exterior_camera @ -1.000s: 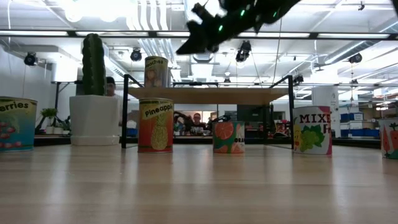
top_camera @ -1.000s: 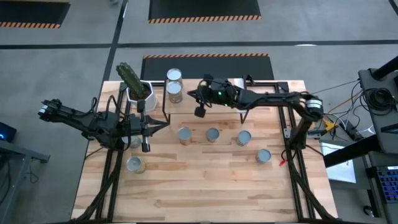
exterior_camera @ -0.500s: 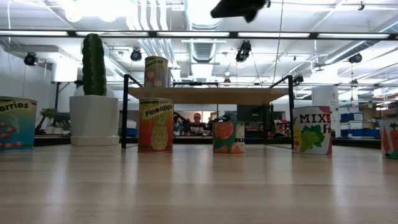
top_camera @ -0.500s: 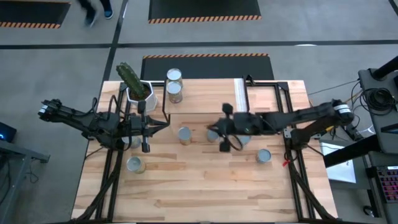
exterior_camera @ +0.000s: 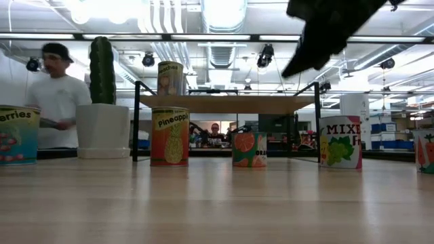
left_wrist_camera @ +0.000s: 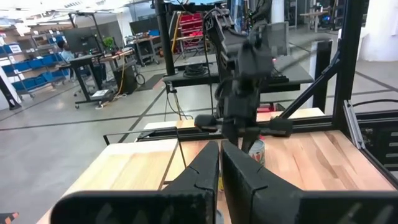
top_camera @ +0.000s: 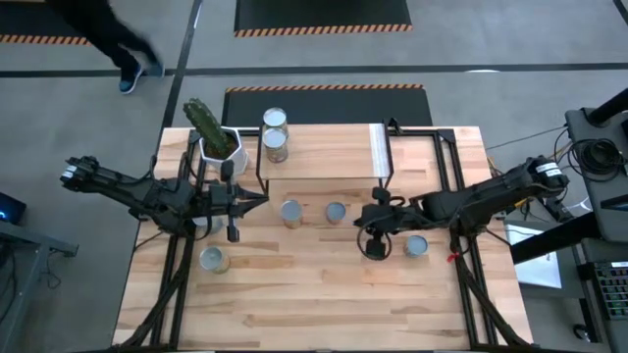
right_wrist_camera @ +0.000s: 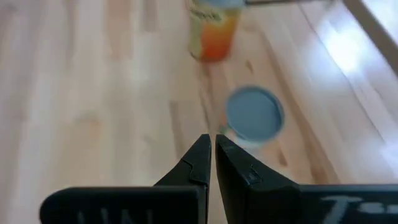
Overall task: Pick and place cans onto a shelf
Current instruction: Put the small canned oranges on the shelf
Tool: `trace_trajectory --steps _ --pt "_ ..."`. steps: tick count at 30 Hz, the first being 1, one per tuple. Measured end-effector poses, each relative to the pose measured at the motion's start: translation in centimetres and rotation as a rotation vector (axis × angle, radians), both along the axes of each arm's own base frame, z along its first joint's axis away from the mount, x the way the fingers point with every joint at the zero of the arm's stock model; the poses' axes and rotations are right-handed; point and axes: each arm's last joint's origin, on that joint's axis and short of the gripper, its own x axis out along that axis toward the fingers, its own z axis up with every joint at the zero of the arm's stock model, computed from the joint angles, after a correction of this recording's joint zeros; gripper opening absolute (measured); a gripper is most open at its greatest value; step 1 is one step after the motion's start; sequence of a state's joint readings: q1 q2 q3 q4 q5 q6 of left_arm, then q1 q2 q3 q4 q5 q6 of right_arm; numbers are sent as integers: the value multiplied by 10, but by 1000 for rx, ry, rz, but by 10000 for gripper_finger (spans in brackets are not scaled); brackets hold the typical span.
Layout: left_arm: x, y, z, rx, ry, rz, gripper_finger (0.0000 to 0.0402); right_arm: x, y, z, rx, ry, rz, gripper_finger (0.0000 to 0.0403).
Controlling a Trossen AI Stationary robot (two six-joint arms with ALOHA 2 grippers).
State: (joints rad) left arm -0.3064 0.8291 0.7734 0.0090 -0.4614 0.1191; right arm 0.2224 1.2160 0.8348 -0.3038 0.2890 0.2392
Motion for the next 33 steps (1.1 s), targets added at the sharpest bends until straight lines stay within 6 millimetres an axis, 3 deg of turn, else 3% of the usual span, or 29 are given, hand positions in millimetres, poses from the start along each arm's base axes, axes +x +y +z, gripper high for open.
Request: trace_trajectory --steps 5,11,23,28,33 --pt "0 0 0 10 -1 0 0 5 -2 -22 -58 37 -79 13" --pt "0 0 0 27 -1 -1 0 25 2 -45 -106 31 -82 13" --pt "0 0 1 45 1 -1 0 49 -7 -63 -144 57 -137 16" --pt "0 0 0 50 3 -2 0 51 -8 -60 -123 30 -154 58" --pt "0 0 1 53 3 -2 0 54 -13 -61 -102 27 -196 143"
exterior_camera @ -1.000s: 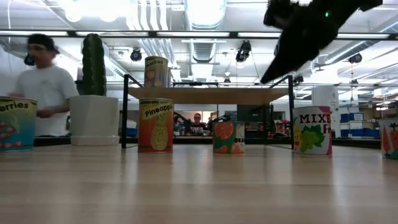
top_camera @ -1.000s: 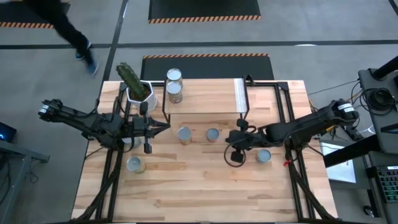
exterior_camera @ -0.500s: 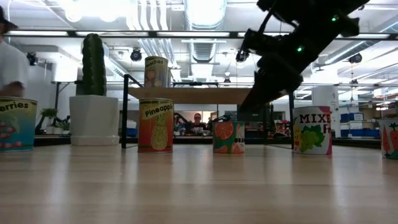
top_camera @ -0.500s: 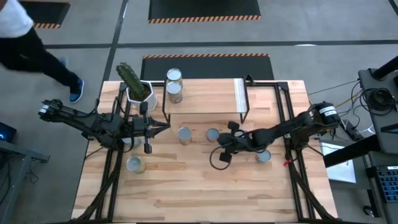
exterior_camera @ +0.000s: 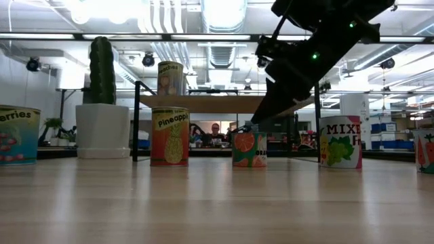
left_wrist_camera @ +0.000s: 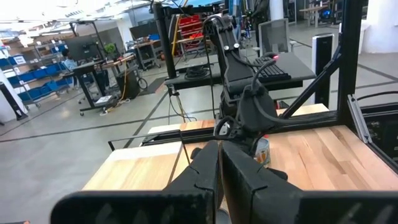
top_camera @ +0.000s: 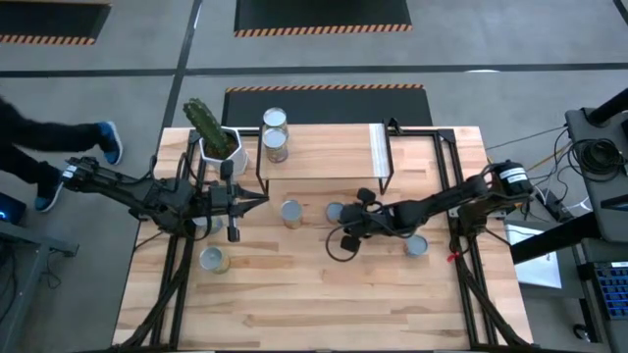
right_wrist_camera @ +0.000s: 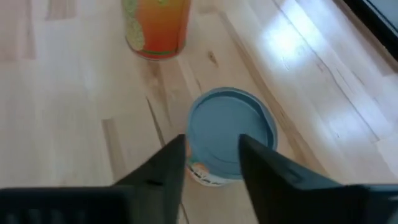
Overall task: Pick and place cans onto a shelf
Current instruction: Put the small canned oranges on the shelf
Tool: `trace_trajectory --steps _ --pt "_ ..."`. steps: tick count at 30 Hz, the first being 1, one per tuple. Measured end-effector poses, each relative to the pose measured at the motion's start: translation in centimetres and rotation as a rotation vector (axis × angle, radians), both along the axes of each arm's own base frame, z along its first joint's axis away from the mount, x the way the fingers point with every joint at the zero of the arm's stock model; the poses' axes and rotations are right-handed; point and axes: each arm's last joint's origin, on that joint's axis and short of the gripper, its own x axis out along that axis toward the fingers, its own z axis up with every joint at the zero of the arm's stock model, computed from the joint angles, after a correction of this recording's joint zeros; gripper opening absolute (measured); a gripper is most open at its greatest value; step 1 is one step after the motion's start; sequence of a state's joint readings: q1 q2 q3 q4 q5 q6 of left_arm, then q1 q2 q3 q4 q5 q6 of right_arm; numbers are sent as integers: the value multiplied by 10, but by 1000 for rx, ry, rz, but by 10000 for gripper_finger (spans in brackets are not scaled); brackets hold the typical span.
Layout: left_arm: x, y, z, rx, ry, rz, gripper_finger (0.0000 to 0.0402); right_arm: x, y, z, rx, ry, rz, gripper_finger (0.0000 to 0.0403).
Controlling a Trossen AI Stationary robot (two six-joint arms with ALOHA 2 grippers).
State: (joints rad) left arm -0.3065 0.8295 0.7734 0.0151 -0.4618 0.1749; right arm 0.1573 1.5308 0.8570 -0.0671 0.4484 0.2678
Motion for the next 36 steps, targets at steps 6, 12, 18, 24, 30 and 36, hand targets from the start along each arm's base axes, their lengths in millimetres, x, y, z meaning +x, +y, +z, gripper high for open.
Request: trace_trajectory --steps 6,12,18,24,30,36 --pt "0 0 0 0 0 1 0 2 -5 -8 -5 25 -14 259" --pt "0 0 0 0 0 0 0 4 -5 -8 -1 13 -17 350" --pt "0 0 0 11 2 0 0 6 -12 -13 3 20 -47 373" --pt "0 0 0 22 4 0 0 12 -15 -29 2 45 -57 373" --pt "0 0 0 22 3 0 0 16 -15 -37 10 35 -57 344" --pt "0 0 0 21 1 0 0 16 -14 -34 31 25 -50 280"
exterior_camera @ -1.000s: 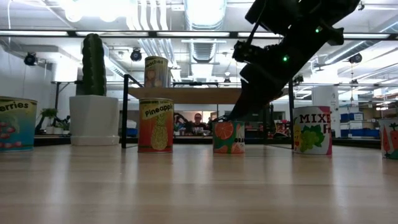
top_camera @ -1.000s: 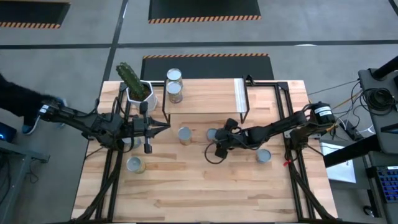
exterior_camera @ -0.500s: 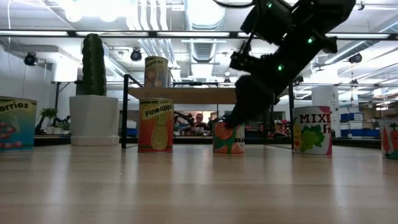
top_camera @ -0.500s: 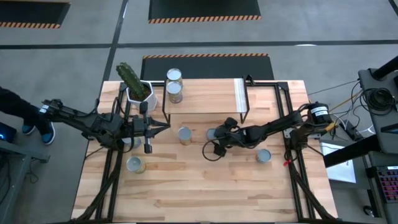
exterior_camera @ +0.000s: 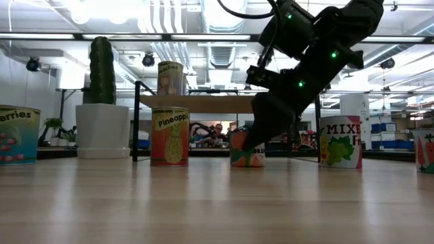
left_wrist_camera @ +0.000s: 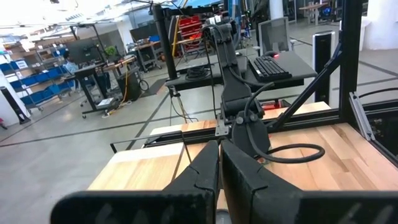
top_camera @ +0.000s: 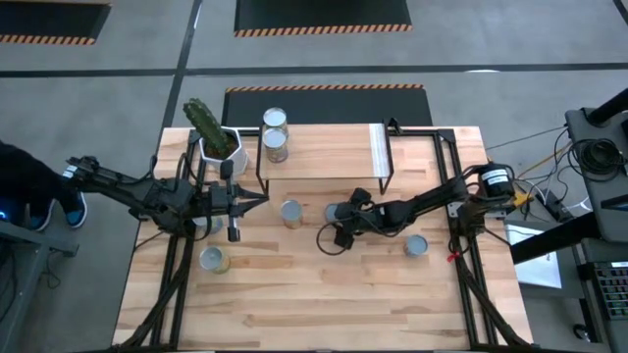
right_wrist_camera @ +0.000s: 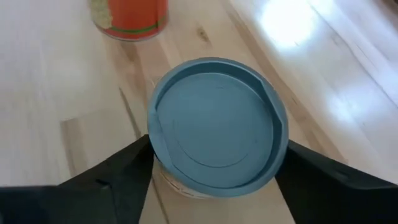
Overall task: Pick and place cans onto a shelf
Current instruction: Put the small canned oranges on the shelf
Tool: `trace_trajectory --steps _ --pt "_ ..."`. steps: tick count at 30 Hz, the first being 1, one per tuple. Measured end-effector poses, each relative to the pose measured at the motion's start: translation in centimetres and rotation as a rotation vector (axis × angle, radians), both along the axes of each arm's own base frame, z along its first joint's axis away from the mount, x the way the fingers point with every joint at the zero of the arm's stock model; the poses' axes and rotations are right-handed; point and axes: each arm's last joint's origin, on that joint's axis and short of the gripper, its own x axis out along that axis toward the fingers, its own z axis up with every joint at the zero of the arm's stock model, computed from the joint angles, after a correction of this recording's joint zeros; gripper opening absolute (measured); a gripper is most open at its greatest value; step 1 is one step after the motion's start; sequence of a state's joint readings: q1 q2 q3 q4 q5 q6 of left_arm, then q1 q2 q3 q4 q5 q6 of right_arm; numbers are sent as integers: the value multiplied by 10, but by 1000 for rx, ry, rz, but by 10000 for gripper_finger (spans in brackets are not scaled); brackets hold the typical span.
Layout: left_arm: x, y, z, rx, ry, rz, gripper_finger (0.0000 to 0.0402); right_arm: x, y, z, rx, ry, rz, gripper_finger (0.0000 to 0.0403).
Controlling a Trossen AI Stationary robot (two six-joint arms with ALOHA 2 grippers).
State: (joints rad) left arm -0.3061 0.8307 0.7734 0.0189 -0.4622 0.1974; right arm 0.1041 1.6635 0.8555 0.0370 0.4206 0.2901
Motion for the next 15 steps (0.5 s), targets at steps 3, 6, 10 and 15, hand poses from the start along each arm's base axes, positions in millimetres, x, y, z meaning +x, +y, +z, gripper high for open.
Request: trace_trajectory --steps 3,6,10,15 --pt "0 0 1 -2 -7 0 0 0 1 2 31 -4 24 261" --pt "0 0 1 -14 -8 0 0 -1 5 9 89 -22 65 261" --pt "0 0 1 -22 -9 1 0 -1 13 30 140 -63 118 275" --pt "0 0 1 -22 -9 1 0 3 14 69 128 -111 136 275"
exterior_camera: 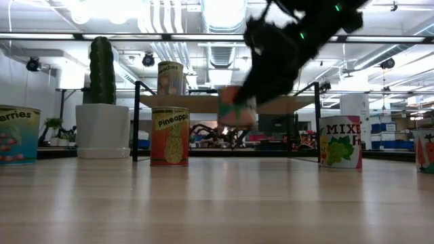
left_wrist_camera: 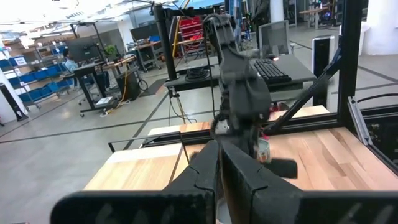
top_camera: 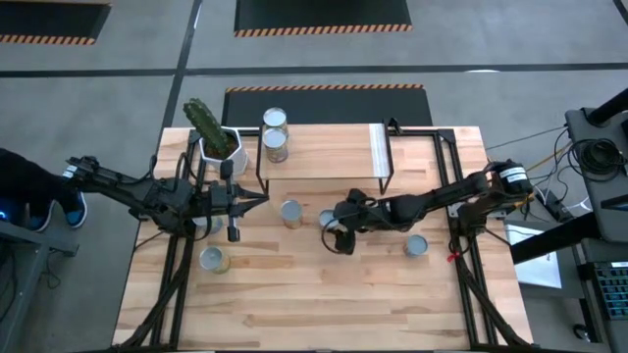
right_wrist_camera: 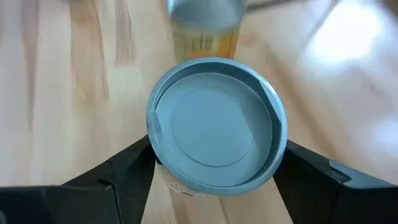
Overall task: Pick and place cans onto a shelf
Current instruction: Put the small canned oranges on the shelf
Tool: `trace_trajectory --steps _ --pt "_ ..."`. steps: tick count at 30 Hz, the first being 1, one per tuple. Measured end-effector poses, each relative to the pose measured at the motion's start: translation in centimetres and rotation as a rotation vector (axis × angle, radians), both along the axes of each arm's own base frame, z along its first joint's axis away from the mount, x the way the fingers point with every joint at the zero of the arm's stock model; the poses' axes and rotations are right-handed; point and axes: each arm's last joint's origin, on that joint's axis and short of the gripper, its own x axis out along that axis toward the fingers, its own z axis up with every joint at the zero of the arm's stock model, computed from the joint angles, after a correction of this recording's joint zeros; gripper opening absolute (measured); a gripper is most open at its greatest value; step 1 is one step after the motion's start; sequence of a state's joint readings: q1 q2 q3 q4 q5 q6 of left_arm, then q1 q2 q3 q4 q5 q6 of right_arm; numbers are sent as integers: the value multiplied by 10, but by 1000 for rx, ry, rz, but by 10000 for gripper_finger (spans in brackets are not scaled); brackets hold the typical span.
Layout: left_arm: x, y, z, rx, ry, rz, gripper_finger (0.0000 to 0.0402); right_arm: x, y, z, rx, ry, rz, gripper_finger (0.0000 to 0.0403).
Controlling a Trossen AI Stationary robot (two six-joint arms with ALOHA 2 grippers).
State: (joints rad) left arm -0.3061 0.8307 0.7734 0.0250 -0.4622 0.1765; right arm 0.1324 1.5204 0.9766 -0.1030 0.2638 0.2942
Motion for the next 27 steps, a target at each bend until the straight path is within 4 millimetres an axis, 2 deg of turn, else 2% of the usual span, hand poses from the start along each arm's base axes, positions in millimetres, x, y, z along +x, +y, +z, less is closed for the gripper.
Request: trace_trajectory --steps 8,15,21,24,27 --pt "0 0 0 0 0 -1 0 21 -16 55 -128 -48 -35 277" --pt "0 0 0 5 0 -1 0 30 -55 86 -213 -72 -140 277" --pt "0 0 0 5 0 -1 0 28 -95 85 -187 -61 -272 279" --pt "0 0 0 5 -1 -1 0 28 -106 76 -187 -21 -296 278" --pt "0 0 0 4 -3 -1 0 30 -109 73 -191 -9 -295 282"
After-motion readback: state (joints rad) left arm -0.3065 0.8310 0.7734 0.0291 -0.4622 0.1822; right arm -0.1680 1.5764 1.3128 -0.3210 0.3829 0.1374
